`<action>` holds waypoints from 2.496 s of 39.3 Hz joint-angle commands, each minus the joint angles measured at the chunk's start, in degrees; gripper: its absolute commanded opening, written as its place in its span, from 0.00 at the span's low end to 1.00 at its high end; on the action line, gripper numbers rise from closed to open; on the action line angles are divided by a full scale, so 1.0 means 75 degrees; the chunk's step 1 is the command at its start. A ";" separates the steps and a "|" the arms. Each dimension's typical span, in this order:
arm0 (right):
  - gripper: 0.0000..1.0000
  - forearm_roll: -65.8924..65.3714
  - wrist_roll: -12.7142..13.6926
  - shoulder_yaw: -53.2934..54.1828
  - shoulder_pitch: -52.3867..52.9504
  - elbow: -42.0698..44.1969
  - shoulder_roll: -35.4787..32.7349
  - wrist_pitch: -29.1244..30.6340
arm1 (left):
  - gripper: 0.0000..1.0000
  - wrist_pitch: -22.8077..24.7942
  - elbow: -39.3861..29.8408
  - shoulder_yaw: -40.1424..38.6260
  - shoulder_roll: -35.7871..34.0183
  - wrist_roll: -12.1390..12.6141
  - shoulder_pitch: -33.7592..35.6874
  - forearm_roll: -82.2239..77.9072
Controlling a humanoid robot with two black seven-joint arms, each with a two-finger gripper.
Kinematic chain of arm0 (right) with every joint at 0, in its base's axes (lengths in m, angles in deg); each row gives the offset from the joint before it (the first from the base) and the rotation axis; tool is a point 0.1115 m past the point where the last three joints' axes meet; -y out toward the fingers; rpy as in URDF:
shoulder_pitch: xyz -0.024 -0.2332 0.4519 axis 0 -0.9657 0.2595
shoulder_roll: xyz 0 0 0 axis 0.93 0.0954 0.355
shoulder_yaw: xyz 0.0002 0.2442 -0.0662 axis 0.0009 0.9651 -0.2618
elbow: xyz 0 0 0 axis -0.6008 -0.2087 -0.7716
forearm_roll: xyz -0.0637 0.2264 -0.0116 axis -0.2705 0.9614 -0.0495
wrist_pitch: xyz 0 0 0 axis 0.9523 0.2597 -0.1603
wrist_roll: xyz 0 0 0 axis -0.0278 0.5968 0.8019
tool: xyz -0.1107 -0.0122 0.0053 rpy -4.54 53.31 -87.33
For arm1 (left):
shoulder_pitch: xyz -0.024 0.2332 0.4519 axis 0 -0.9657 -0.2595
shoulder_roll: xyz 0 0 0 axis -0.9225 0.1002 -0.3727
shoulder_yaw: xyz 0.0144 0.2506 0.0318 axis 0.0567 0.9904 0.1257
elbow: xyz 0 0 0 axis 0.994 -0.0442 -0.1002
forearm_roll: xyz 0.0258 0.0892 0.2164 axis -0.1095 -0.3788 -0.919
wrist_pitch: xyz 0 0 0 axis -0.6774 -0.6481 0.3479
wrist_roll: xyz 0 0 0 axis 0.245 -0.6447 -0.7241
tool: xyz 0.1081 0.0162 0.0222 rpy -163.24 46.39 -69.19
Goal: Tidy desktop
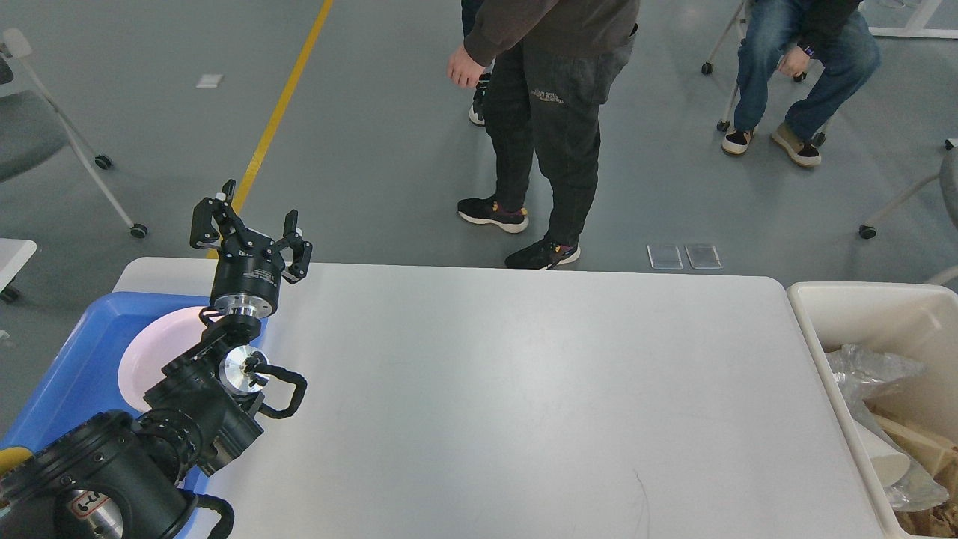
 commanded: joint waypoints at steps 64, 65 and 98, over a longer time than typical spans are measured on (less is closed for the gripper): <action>1.00 0.3602 0.0017 0.5694 0.4897 -0.2406 0.0835 0.4671 | 0.97 0.0000 0.0000 0.0000 0.0000 0.0003 0.0000 -0.0008; 1.00 0.3566 0.0006 0.5764 0.4862 -0.2406 0.0905 0.4671 | 0.97 0.0000 0.0000 0.0000 0.0000 0.0003 0.0000 0.0003; 1.00 0.4785 -0.0123 1.1694 0.1746 0.1192 0.5780 0.4577 | 0.97 0.0000 0.0000 0.0012 0.0000 0.0003 0.0000 -0.0008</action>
